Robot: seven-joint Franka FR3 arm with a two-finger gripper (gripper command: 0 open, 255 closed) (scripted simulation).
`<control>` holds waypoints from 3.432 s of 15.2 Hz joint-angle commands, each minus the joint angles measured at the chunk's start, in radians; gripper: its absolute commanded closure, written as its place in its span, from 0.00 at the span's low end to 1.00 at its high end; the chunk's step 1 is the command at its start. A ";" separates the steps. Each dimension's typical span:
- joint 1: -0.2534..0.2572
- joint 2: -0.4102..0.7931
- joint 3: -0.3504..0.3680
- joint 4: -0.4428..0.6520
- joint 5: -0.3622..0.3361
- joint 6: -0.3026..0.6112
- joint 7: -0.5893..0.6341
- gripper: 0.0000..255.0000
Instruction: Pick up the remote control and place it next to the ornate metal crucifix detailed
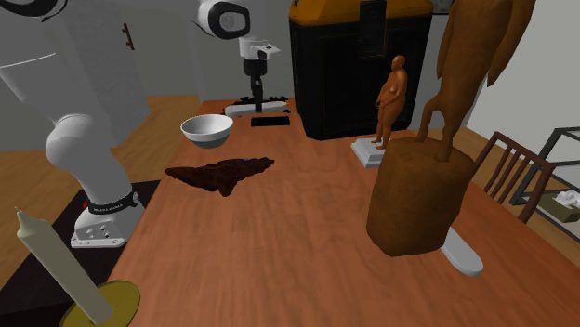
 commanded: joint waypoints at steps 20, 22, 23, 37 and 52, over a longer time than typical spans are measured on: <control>0.127 0.048 0.178 -0.070 0.021 0.128 0.292 1.00; 0.127 0.059 0.179 -0.087 0.019 0.155 0.293 1.00; 0.127 0.065 0.180 -0.095 0.017 0.168 0.294 1.00; 0.128 0.162 0.186 -0.184 -0.009 0.352 0.312 1.00; 0.127 0.121 0.184 -0.156 0.003 0.284 0.303 0.00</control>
